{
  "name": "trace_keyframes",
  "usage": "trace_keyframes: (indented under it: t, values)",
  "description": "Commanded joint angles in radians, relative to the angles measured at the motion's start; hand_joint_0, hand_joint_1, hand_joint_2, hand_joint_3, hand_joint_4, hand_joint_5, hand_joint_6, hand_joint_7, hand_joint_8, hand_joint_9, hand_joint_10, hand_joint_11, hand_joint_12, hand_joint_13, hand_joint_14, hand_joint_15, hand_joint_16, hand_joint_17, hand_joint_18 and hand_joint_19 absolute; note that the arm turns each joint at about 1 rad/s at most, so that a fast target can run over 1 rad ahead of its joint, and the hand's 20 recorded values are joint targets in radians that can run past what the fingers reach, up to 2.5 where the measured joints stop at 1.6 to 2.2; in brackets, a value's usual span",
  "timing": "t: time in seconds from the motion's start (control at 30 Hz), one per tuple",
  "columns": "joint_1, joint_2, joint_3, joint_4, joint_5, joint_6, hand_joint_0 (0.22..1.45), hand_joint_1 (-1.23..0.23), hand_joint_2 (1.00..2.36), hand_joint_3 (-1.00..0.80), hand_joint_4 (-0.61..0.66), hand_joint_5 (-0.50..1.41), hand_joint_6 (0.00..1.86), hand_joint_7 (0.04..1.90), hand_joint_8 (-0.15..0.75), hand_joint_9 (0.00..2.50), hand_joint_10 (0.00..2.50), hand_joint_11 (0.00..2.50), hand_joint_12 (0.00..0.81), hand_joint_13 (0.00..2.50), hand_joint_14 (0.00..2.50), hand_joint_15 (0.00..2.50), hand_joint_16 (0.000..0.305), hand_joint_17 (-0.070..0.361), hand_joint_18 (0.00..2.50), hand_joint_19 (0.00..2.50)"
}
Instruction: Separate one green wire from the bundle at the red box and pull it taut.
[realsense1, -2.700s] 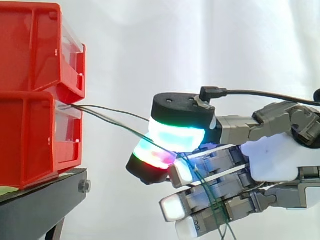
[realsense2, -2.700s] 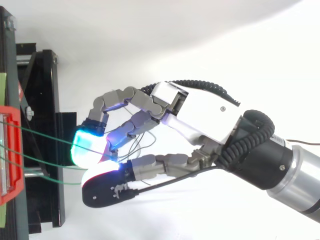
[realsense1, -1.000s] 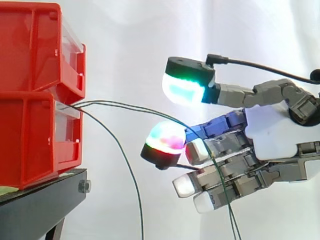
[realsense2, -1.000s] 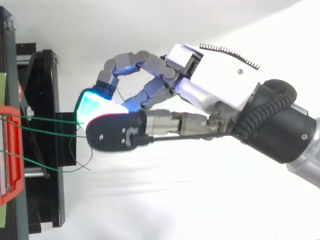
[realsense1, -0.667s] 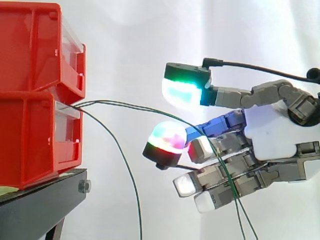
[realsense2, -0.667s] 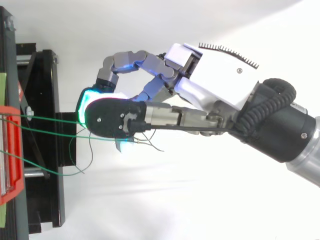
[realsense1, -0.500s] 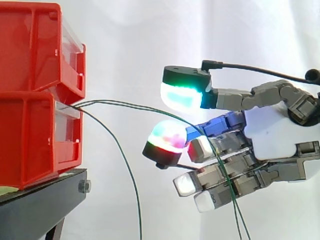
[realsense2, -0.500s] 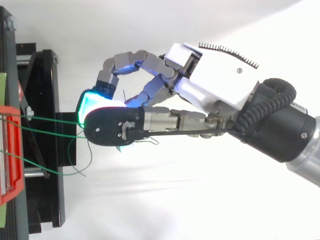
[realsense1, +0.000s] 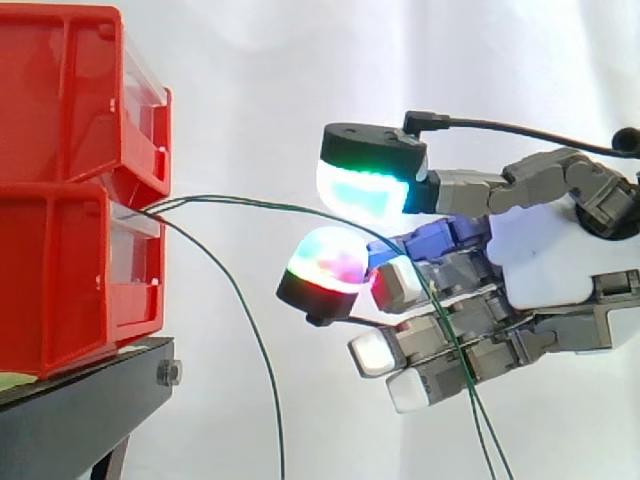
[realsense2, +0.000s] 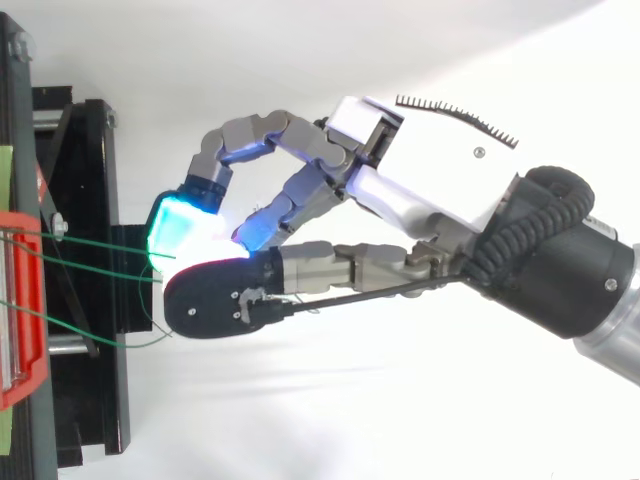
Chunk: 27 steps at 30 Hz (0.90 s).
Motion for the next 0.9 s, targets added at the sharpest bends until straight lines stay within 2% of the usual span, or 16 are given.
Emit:
trace_keyframes:
  t: [0.0,0.17,0.27,0.53,0.73,0.77,0.87]
  values:
    - [0.000,0.000,0.009,-0.012,0.001,0.000,0.66,-0.77,1.01,-0.43,0.07,-0.20,0.87,0.99,0.268,1.19,0.02,0.98,0.360,1.02,0.02,0.59,0.048,0.109,0.88,0.42]
    - [0.000,0.000,0.016,-0.036,0.000,0.004,0.71,-0.85,1.01,-0.39,0.04,-0.21,0.89,0.98,0.258,1.13,0.02,0.98,0.356,0.96,0.02,0.56,0.047,0.107,0.86,0.40]
    - [0.000,0.000,0.016,-0.047,0.000,0.004,0.73,-0.89,1.01,-0.43,0.06,-0.21,0.89,0.97,0.255,1.11,0.02,0.98,0.354,0.94,0.02,0.55,0.047,0.105,0.85,0.38]
    - [0.000,0.000,0.016,-0.059,0.000,0.010,0.78,-0.90,1.00,-0.50,0.07,-0.20,0.89,0.94,0.247,1.10,0.02,0.97,0.353,0.90,0.02,0.52,0.045,0.101,0.83,0.34]
    - [0.000,0.000,0.016,-0.059,0.000,0.010,0.71,-0.95,1.00,-0.50,0.06,-0.19,0.89,0.96,0.241,1.11,0.02,0.97,0.355,0.85,0.02,0.49,0.044,0.099,0.79,0.31]
    - [0.000,0.000,0.016,-0.059,0.000,0.010,0.66,-0.98,1.00,-0.50,0.07,-0.19,0.89,0.95,0.239,1.10,0.02,0.98,0.357,0.83,0.02,0.47,0.045,0.100,0.78,0.32]
    - [0.000,0.000,0.016,-0.061,-0.002,0.010,0.61,-1.01,1.00,-0.50,0.07,-0.19,0.89,0.96,0.237,1.10,0.02,0.97,0.359,0.80,0.02,0.47,0.046,0.103,0.75,0.30]
